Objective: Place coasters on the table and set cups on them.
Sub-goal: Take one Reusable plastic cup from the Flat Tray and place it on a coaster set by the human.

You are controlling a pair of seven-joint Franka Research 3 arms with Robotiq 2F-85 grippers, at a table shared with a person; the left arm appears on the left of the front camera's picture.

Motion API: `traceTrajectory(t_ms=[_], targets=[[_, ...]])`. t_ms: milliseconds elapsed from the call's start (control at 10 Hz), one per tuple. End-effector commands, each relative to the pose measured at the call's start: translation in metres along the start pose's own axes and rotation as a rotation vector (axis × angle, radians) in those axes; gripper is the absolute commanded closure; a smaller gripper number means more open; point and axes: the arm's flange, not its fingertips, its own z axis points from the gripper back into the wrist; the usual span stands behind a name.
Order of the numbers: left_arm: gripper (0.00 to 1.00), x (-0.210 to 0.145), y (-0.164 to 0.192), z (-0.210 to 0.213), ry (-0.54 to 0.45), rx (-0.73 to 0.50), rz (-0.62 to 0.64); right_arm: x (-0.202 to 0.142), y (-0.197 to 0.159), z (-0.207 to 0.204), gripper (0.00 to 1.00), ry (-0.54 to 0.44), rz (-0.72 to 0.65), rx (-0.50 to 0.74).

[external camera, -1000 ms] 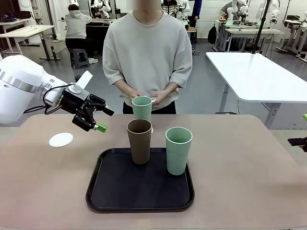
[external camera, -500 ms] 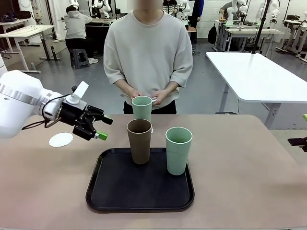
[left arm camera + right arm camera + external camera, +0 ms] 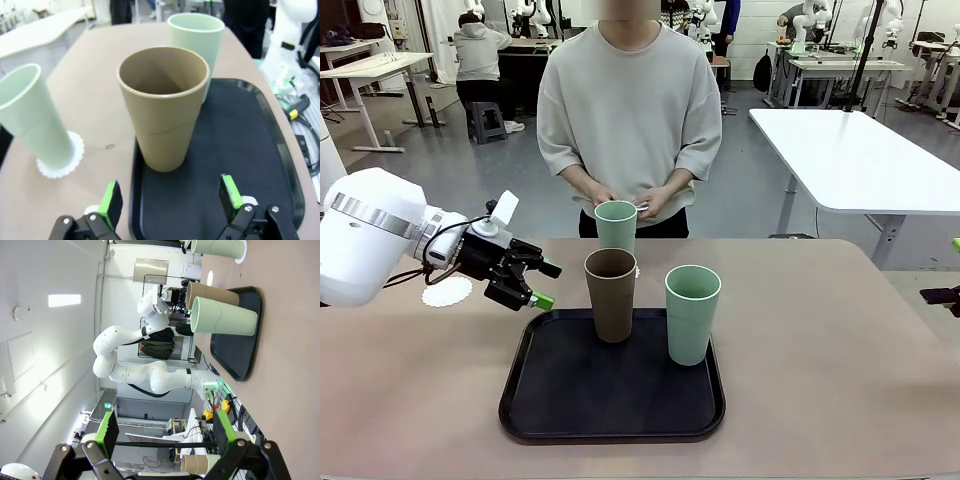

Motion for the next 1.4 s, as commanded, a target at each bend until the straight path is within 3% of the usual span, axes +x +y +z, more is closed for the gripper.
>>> traceTrajectory(t_ms=[0, 500, 900, 1300], targets=[[0.00, 0.000, 0.001, 0.002, -0.019, 0.020, -0.008, 0.001, 0.002, 0.000, 0.00, -0.001, 0.006, 0.012], [0.00, 0.000, 0.001, 0.002, -0.004, 0.006, 0.005, 0.001, 0.002, 0.000, 0.00, -0.001, 0.006, 0.012], [0.00, -0.016, 0.022, -0.011, -0.216, -0.069, -0.018, 0.001, 0.002, 0.000, 0.00, -0.001, 0.006, 0.012], [0.00, -0.029, 0.037, -0.041, -0.280, -0.075, -0.048, 0.001, 0.002, 0.000, 0.00, -0.001, 0.006, 0.012]])
